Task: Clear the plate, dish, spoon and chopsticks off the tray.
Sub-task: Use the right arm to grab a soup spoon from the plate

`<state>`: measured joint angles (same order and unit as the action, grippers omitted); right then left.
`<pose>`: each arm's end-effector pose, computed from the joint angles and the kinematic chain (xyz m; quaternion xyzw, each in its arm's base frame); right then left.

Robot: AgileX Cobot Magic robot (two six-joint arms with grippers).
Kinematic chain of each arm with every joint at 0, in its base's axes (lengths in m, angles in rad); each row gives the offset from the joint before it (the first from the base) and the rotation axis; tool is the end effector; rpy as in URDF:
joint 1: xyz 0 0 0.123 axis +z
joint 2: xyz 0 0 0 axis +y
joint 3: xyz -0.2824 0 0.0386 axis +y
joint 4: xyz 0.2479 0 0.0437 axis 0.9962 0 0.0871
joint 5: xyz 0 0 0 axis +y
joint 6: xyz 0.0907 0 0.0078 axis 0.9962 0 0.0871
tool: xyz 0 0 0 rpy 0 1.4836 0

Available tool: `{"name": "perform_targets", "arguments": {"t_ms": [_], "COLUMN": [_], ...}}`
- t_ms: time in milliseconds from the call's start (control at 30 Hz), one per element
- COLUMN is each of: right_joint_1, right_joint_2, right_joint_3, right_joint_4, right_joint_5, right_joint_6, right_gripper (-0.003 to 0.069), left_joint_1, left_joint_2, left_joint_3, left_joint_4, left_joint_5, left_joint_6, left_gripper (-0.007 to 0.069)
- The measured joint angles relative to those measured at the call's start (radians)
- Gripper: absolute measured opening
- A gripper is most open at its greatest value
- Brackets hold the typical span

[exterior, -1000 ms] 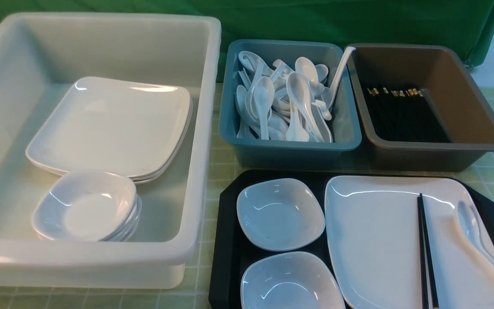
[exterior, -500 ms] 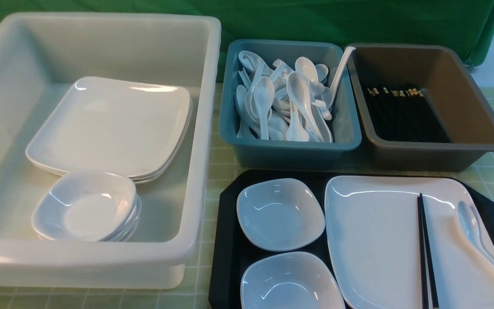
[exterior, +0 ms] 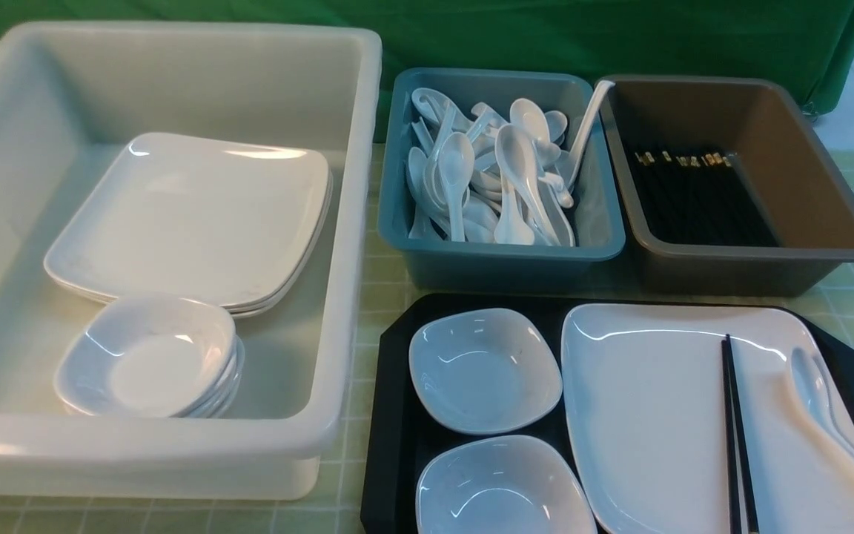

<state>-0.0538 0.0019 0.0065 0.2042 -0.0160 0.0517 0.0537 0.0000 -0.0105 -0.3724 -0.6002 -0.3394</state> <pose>0.0565 -0.0033 0.2122 0.1050 0.6647 0.0735 0.7360 0.0342 0.0205 0.2628 -0.2374 0.3763 -0.2201 0.8681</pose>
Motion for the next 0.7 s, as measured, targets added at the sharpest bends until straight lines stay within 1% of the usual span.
{"name": "perform_targets", "arguments": {"t_ms": [33, 67, 100, 133, 167, 200, 267, 300, 333, 367, 400, 433, 467, 500, 533, 567, 600, 633, 667, 700], "right_joint_1": [0.0, 0.0, 0.0, 0.0, 0.0, 0.0, 0.0, 0.0, 0.0, 0.0, 0.0, 0.009, 0.023, 0.043, 0.079, 0.096, 0.108, 0.134, 0.191, 0.227], "right_joint_2": [0.0, 0.0, 0.0, 0.0, 0.0, 0.0, 0.0, 0.0, 0.0, 0.0, 0.0, 0.007, 0.02, 0.047, 0.104, 0.146, 0.158, 0.209, 0.324, 0.402], "right_joint_3": [0.0, 0.0, 0.0, 0.0, 0.0, 0.0, 0.0, 0.0, 0.0, 0.0, 0.0, -0.033, -0.08, -0.143, -0.243, -0.288, -0.318, -0.379, -0.502, -0.576], "right_joint_4": [0.02, 0.025, 0.038, 0.045, 0.047, 0.052, 0.056, 0.056, 0.056, 0.051, 0.047, 0.011, -0.038, -0.092, -0.148, -0.164, -0.171, -0.183, -0.198, -0.204], "right_joint_5": [-0.053, -0.063, -0.126, -0.164, -0.183, -0.22, -0.262, -0.279, -0.306, -0.348, -0.35, -0.294, -0.23, -0.133, 0.026, 0.086, 0.126, 0.208, 0.38, 0.488], "right_joint_6": [0.1, 0.14, 0.241, 0.293, 0.309, 0.323, 0.326, 0.335, 0.353, 0.382, 0.39, 0.413, 0.419, 0.418, 0.391, 0.36, 0.351, 0.312, 0.238, 0.202], "right_gripper": [0.0245, 0.0245, 0.0245, 0.0242, 0.0241, 0.0238, 0.0238, 0.0238, 0.0238, 0.0235, 0.0232, 0.0199, 0.016, 0.0111, 0.0053, 0.0039, 0.0031, 0.0021, 0.0008, 0.0006], "left_joint_1": [0.0, 0.0, 0.0, 0.0, 0.0, 0.0, 0.0, 0.0, 0.0, 0.0, 0.0, 0.0, 0.0, 0.0, 0.0, 0.0, 0.0, 0.0, 0.0, -0.003], "left_joint_2": [0.008, 0.011, 0.036, 0.056, 0.074, 0.127, 0.233, 0.277, 0.323, 0.408, 0.408, 0.527, 0.563, 0.624, 0.707, 0.752, 0.763, 0.806, 0.895, 0.941], "left_joint_3": [-0.039, -0.048, -0.11, -0.173, -0.214, -0.317, -0.47, -0.544, -0.586, -0.678, -0.689, -0.787, -0.815, -0.855, -0.899, -0.923, -0.926, -0.939, -0.956, -0.964], "left_joint_4": [0.03, 0.044, 0.091, 0.135, 0.155, 0.239, 0.356, 0.401, 0.419, 0.433, 0.433, 0.401, 0.372, 0.327, 0.242, 0.18, 0.167, 0.118, 0.014, -0.057], "left_joint_5": [-0.012, -0.012, 0.009, 0.051, 0.085, 0.192, 0.406, 0.493, 0.56, 0.741, 0.741, 0.953, 0.991, 1.08, 1.199, 1.249, 1.26, 1.3, 1.357, 1.379], "left_joint_6": [-0.032, -0.04, -0.064, -0.083, -0.1, -0.148, -0.231, -0.243, -0.241, -0.201, -0.191, -0.056, -0.003, 0.086, 0.203, 0.267, 0.297, 0.339, 0.441, 0.506], "left_gripper": [-0.0006, -0.0006, -0.0006, -0.0006, -0.0006, -0.0006, -0.0006, -0.0006, -0.0006, -0.0006, -0.0006, -0.0006, -0.0006, -0.0006, -0.0006, -0.0006, -0.0006, -0.0006, -0.0006, -0.0006]}}
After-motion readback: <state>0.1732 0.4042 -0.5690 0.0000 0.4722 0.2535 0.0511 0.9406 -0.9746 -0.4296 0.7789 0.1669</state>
